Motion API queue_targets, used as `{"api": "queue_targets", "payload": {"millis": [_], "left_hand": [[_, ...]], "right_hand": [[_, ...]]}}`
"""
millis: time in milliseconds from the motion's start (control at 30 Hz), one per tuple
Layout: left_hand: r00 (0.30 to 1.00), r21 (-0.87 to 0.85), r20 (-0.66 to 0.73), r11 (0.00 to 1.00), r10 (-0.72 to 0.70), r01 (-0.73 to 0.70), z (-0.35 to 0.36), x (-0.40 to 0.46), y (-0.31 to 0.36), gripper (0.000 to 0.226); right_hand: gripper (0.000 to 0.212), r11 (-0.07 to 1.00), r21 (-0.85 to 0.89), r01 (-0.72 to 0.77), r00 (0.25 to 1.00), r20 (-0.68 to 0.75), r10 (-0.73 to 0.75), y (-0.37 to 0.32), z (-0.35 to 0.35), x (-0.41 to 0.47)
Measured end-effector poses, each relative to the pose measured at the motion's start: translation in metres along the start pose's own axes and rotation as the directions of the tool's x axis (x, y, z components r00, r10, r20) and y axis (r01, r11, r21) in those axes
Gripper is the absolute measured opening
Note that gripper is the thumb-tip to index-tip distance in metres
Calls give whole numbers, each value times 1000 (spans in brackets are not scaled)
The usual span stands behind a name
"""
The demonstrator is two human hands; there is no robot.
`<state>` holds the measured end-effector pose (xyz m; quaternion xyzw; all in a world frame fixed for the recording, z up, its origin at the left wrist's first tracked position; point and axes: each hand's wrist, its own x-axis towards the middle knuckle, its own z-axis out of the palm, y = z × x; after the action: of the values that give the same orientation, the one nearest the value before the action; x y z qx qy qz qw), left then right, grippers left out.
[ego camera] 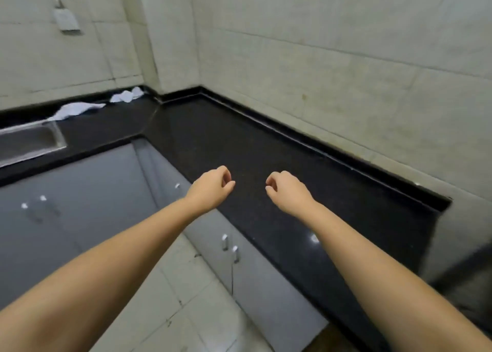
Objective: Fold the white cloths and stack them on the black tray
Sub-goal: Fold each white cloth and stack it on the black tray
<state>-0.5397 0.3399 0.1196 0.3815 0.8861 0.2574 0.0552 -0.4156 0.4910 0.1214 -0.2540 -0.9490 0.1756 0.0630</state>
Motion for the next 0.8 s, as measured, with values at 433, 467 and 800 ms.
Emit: {"api": "queue_targets", "payload": {"millis": [433, 467, 800], "left_hand": [[922, -66, -19, 920, -387, 385, -30, 15, -227, 21], [918, -67, -14, 916, -397, 395, -32, 29, -239, 21], [841, -173, -23, 830, -541, 530, -69, 176, -345, 16]], "right_hand": [[32, 965, -24, 263, 904, 356, -237, -166, 160, 131], [31, 962, -21, 271, 898, 365, -245, -172, 166, 149], [30, 946, 49, 322, 851, 422, -311, -237, 206, 346]]}}
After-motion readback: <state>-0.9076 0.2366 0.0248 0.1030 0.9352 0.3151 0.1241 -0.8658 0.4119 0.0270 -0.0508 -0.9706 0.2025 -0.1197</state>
